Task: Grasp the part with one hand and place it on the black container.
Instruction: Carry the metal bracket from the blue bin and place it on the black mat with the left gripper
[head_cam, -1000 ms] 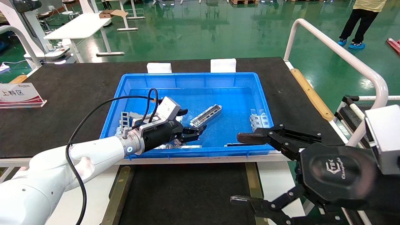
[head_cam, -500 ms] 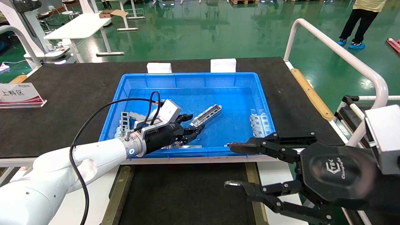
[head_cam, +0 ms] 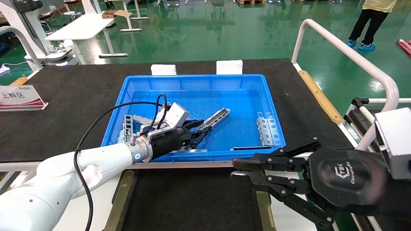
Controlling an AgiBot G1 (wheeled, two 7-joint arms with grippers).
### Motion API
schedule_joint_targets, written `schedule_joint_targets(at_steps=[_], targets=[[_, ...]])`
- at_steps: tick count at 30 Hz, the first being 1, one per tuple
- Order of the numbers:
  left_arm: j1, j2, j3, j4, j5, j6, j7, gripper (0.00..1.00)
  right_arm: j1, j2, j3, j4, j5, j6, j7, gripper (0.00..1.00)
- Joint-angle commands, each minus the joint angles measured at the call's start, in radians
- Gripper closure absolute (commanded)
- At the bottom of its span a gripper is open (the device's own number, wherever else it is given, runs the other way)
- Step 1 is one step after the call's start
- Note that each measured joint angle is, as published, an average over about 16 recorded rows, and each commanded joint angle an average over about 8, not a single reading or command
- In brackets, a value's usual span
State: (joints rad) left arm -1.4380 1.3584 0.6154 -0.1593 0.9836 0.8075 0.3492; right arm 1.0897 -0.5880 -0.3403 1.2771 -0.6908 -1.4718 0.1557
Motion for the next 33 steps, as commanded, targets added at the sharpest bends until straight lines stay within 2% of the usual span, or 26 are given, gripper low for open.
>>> schedule_joint_targets(at_steps=[1,12,33], targets=[[0.001,0.000,0.005,-0.003,-0.004,-0.001,-0.001,1.00,0.000,0.000,0.000,0.000,0.000,0.000,0.000,1.00],[-0.021,-0.004,0.011,-0.015,-0.055,0.013,0.020,1.00,0.000,0.000,0.000,0.000,0.000,0.000,0.000,1.00],[-0.082,-0.012,0.038,0.028,-0.084,0.178,0.111,1.00,0.000,0.000,-0.001,0.000,0.000,0.000,0.000,1.00]])
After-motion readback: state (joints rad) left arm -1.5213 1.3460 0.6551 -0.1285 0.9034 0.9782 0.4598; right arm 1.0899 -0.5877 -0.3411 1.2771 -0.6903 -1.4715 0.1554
